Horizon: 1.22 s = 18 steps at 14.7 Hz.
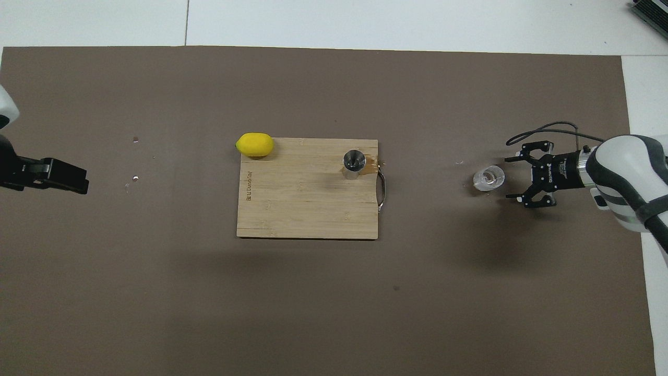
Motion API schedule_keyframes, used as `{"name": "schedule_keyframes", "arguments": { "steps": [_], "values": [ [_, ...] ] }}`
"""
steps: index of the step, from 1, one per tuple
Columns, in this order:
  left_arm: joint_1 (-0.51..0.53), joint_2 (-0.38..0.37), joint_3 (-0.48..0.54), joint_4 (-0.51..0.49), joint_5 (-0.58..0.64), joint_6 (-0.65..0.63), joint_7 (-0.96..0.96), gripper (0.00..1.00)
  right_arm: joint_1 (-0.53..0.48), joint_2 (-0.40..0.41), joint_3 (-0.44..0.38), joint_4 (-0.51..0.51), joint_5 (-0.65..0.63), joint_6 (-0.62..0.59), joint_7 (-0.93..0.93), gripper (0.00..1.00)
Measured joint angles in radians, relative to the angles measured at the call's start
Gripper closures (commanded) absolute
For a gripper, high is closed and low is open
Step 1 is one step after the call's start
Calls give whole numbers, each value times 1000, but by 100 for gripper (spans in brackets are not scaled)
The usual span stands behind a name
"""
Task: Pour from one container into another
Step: 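Grasp the small clear glass cup with the right gripper, then lift the glass cup with the right gripper over the metal cup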
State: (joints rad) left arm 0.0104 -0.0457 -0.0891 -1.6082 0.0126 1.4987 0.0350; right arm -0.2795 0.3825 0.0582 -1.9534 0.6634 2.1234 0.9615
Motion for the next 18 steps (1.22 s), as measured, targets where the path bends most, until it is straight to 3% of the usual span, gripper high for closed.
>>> {"name": "schedule_keyframes", "arguments": {
  "steps": [5, 7, 8, 12, 13, 18],
  "values": [
    [3, -8, 0, -15, -4, 8, 0, 0, 23, 8, 6, 0, 31, 2, -2, 8],
    [3, -8, 0, -15, -6, 11, 0, 0, 41, 11, 6, -1, 56, 13, -3, 13],
    [3, -8, -1, -16, -6, 13, 0, 0, 48, 12, 7, -1, 62, 15, -4, 22],
    [3, -10, -3, -17, -6, 13, 0, 0, 53, 13, 6, -3, 63, 16, -14, 95],
    [3, -10, -3, -18, -6, 14, 0, 0, 52, 12, 6, -2, 63, 12, -23, 100],
    [4, -11, -3, -19, -6, 14, 0, 0, 57, 9, 10, 3, 64, 0, -34, 100]
  ]
}}
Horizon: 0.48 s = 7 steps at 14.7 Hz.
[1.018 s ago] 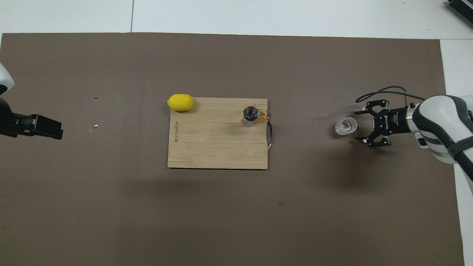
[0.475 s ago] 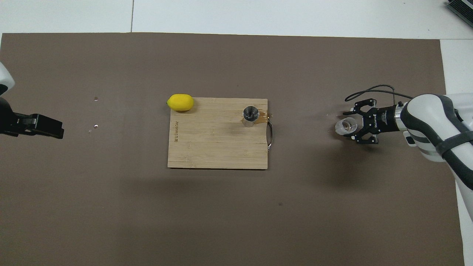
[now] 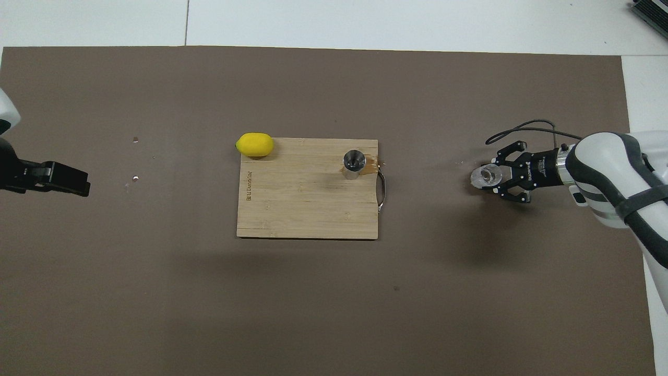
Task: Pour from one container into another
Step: 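Lift the glass cup with the right gripper over the metal cup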
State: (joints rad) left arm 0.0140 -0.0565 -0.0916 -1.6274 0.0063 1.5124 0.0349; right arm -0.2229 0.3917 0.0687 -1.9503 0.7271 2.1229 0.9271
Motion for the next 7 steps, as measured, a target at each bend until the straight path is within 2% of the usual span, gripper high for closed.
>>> {"name": "schedule_keyframes", "arguments": {
  "steps": [3, 7],
  "values": [
    [0, 0, 0, 0, 0, 0, 0, 0, 45, -23, 2, 19, 2, 0, 82, 100],
    [0, 0, 0, -1, 0, 0, 0, 0, 143, -54, 4, 72, 2, 5, 281, 100]
  ]
}}
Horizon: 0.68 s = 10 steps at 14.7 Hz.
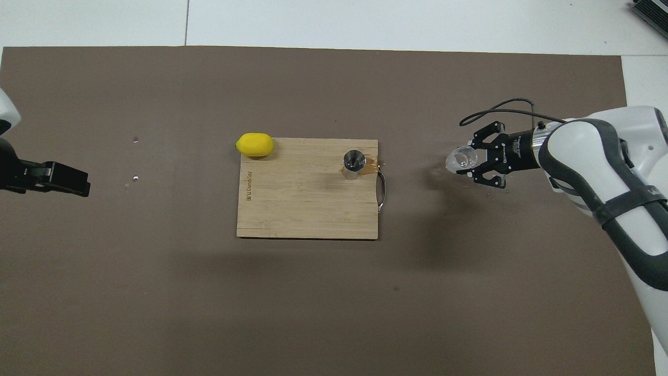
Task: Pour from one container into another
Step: 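Lift the glass cup with the right gripper over the metal cup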
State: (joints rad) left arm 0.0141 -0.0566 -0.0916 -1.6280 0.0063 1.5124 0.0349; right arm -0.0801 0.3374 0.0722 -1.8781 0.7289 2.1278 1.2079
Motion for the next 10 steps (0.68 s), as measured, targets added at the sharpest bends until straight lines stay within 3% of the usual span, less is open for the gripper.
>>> {"name": "schedule_keyframes", "arguments": {
  "steps": [6, 10],
  "values": [
    [0, 0, 0, 0, 0, 0, 0, 0, 139, -1, -1, 97, -22, 50, 243, 100],
    [0, 0, 0, 0, 0, 0, 0, 0, 215, 8, -1, 172, -189, 53, 407, 100]
  ]
}}
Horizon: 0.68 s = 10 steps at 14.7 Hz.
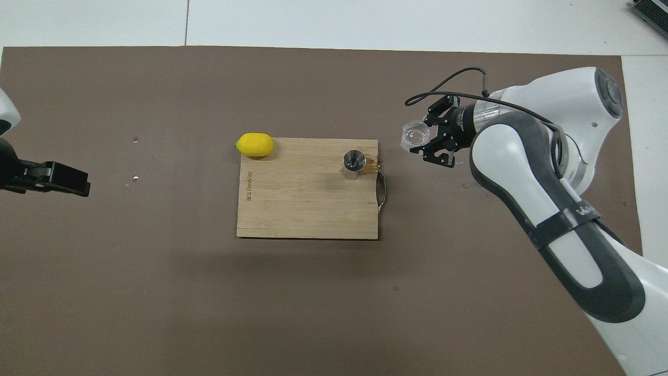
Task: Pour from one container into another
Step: 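Lift the glass cup with the right gripper over the metal cup, then tilt the glass cup with the right gripper to pour into the metal cup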
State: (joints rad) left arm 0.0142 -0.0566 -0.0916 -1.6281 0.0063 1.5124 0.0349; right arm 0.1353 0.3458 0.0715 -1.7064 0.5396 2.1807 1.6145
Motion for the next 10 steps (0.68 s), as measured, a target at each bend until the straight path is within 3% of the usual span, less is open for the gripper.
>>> {"name": "schedule_keyframes", "arguments": {
  "steps": [10],
  "values": [
    [0, 0, 0, 0, 0, 0, 0, 0, 162, 39, -1, 91, -313, -1, 130, 100]
  ]
}}
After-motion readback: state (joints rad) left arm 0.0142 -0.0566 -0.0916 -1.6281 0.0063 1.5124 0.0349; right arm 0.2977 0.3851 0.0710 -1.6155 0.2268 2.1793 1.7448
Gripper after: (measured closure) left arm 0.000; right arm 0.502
